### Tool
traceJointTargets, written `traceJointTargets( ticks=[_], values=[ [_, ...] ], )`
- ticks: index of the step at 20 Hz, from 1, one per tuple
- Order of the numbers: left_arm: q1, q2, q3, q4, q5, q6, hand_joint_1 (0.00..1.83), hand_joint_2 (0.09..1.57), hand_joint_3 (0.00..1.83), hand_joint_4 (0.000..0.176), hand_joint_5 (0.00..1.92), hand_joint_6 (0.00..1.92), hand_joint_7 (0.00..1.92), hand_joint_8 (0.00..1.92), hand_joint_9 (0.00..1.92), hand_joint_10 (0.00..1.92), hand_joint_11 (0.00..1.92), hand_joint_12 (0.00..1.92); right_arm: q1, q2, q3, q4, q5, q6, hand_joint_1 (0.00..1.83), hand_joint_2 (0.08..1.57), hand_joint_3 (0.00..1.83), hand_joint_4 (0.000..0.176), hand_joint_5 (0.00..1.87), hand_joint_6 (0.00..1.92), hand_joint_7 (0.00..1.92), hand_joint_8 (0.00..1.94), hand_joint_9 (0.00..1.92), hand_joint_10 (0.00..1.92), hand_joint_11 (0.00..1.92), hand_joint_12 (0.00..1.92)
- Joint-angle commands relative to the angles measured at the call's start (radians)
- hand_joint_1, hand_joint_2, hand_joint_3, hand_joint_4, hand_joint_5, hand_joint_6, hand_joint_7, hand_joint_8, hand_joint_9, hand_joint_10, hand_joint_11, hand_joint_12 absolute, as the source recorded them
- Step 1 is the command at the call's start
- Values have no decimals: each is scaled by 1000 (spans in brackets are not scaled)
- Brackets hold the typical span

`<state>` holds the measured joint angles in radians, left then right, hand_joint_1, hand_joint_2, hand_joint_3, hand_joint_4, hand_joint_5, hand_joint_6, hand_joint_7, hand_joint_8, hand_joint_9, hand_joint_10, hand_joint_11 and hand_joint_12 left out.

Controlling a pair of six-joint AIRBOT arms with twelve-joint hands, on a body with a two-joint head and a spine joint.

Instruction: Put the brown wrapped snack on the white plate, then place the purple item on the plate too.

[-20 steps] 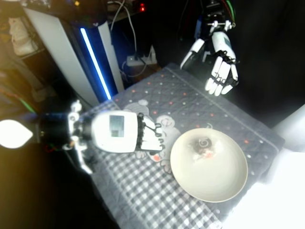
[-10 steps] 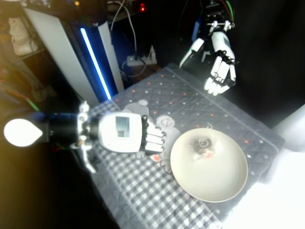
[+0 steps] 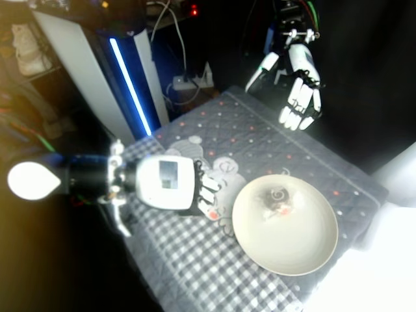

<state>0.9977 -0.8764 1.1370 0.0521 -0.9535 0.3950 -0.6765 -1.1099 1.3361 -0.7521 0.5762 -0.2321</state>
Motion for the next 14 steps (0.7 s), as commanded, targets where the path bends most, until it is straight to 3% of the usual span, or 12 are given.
traceJointTargets(
  ticks=[1,2,3,6,7,8,9,10,11,12,13,14],
  values=[
    [-5,-1,-2,-29,-123,-12,739,908,1,21,599,0,633,0,581,0,30,1105,11,-4,5,47,78,12,1031,1092,0,168,997,989,759,1849,929,1921,1069,1921],
    [-4,-1,-2,-31,-124,-12,717,908,1,25,599,0,630,0,568,0,5,1095,11,-4,6,53,78,12,1057,1087,0,115,1016,968,806,1834,952,1921,1076,1921],
    [-1,-1,-2,-33,-125,-12,725,907,0,25,600,0,631,1,567,1,2,1092,11,-5,8,58,78,12,1088,1100,3,4,993,1001,838,1851,977,1921,1079,1921],
    [5,-2,-2,-37,-127,-12,730,911,1,27,594,0,629,0,567,1,2,1078,11,-3,14,73,79,12,1128,1120,2,0,952,1068,892,1849,960,1921,1021,1921],
    [7,-2,-2,-39,-127,-12,718,916,2,41,583,0,615,0,539,1,0,1007,11,-2,13,81,84,12,1135,1108,0,0,977,1033,890,1914,1003,1921,1079,1921],
    [9,-2,-2,-40,-127,-12,725,919,1,33,584,1,612,0,525,1,0,948,11,-2,12,85,93,12,1148,1107,0,0,979,1030,892,1931,1016,1921,1091,1921],
    [9,-3,-1,-40,-127,-12,707,927,4,19,581,0,611,0,532,5,12,942,11,2,12,89,108,12,1154,1100,0,0,996,1004,921,1730,976,1907,1016,1921],
    [9,-5,0,-40,-127,-12,698,923,2,26,581,0,623,4,545,10,3,931,11,17,17,109,129,12,1127,1107,1,0,980,1038,967,1578,947,1834,917,1921],
    [9,-8,2,-40,-127,-12,712,916,0,29,586,1,628,4,553,9,0,884,11,28,33,144,155,12,1117,1111,2,0,973,1049,983,1558,948,1863,936,1921],
    [8,-10,4,-40,-126,-12,729,903,0,37,602,0,652,1,589,8,46,951,11,27,58,190,177,12,1135,1099,0,0,1001,1001,1016,1430,1013,1743,982,1921],
    [6,-13,7,-40,-123,-12,751,897,0,35,615,4,665,4,619,16,90,982,11,14,92,234,185,11,1156,1096,0,0,1006,966,1003,1320,1012,1677,972,1921],
    [3,-19,13,-38,-116,-14,757,899,0,29,617,3,670,4,641,23,135,1002,12,-3,130,275,185,11,1164,1090,0,0,1019,933,979,1364,1013,1709,977,1921]
  ],
)
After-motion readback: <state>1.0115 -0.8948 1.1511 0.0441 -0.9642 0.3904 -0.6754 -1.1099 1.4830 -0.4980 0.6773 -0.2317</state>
